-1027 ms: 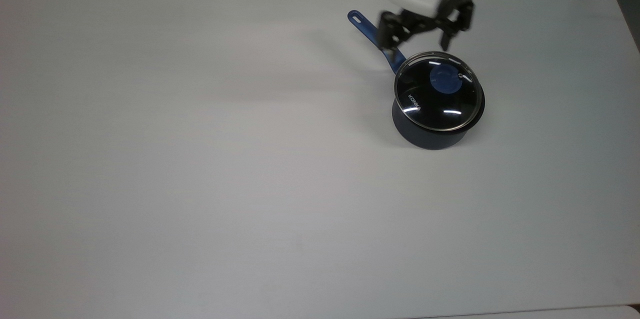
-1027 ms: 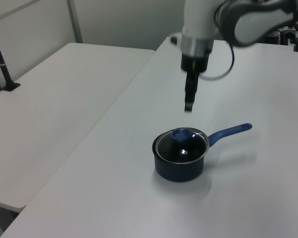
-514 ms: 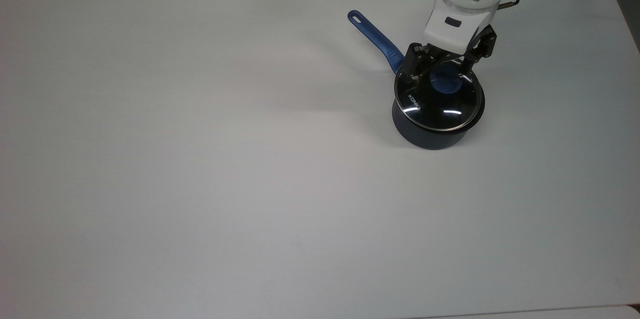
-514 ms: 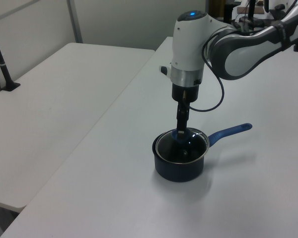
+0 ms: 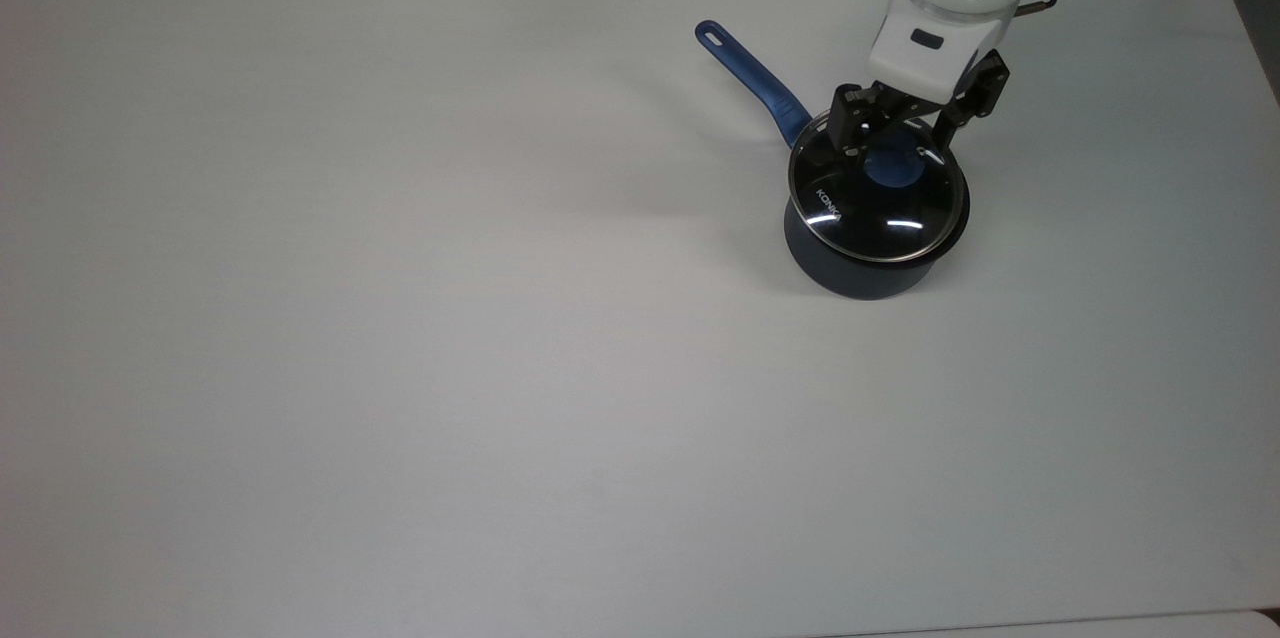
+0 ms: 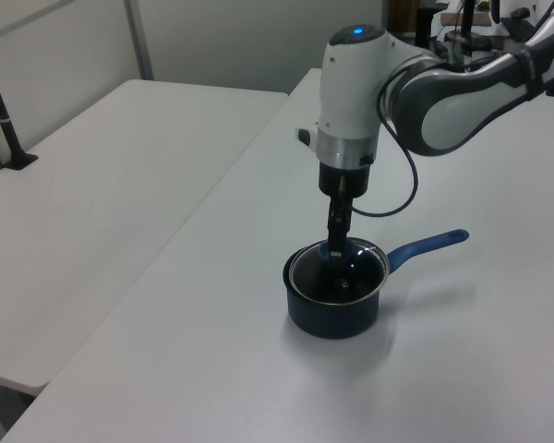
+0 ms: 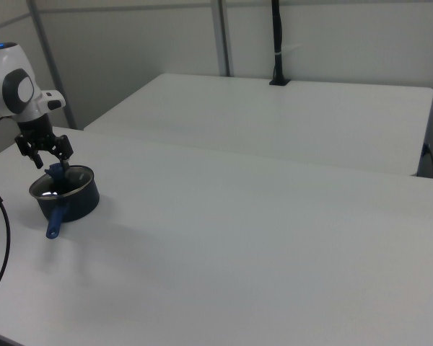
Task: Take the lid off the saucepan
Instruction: 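Lower the gripper onto the blue knob and close on it, then lift the glass lid off the saucepan and carry it beside the pan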
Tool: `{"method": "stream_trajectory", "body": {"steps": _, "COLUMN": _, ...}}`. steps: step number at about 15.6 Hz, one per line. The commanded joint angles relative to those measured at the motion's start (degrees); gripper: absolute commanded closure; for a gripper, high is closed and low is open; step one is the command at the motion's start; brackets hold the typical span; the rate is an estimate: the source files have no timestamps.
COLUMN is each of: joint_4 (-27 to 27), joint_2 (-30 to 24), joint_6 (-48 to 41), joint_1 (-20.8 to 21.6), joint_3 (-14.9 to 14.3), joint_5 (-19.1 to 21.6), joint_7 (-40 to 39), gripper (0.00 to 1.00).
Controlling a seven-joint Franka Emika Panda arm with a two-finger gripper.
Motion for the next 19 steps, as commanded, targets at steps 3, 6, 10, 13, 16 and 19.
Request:
{"method": "stream_trajectory", "body": {"steps": 3, "joint_4": -0.17, "joint_2": 0.28, "joint_6": 0.95, "joint_1": 0.79, "joint_3": -0.68, "joint_5": -1.49, "joint_7": 1.46, "gripper": 0.14}}
{"method": "stream_trajectory", "body": {"steps": 6, "joint_4": -0.34, "joint_2": 0.28, "joint_6": 0.86, "joint_1": 0.79, "joint_3": -0.77, "joint_5": -1.49, "joint_7": 1.46, "gripper": 0.19}}
{"method": "stream_trajectory", "body": {"steps": 10, "joint_4": -0.43, "joint_2": 0.28, "joint_6": 0.86, "joint_1": 0.79, "joint_3": -0.68, "joint_5": -2.02, "joint_7": 1.20, "gripper": 0.47}}
{"method": "stream_trajectory", "body": {"steps": 13, "joint_4": -0.43, "joint_2": 0.10, "joint_6": 0.78, "joint_1": 0.44, "joint_3": -0.77, "joint_5": -2.02, "joint_7": 0.84, "gripper": 0.59}}
{"method": "stream_trajectory", "body": {"steps": 16, "joint_4": -0.26, "joint_2": -0.77, "joint_6": 0.16, "joint_1": 0.00, "joint_3": -1.12, "joint_5": -2.02, "joint_7": 0.84, "gripper": 0.59}}
{"method": "stream_trajectory", "body": {"steps": 19, "joint_4": -0.26, "joint_2": -2.79, "joint_6": -1.41, "joint_1": -1.05, "joint_3": -1.47, "joint_5": -2.02, "joint_7": 0.76, "gripper": 0.59}}
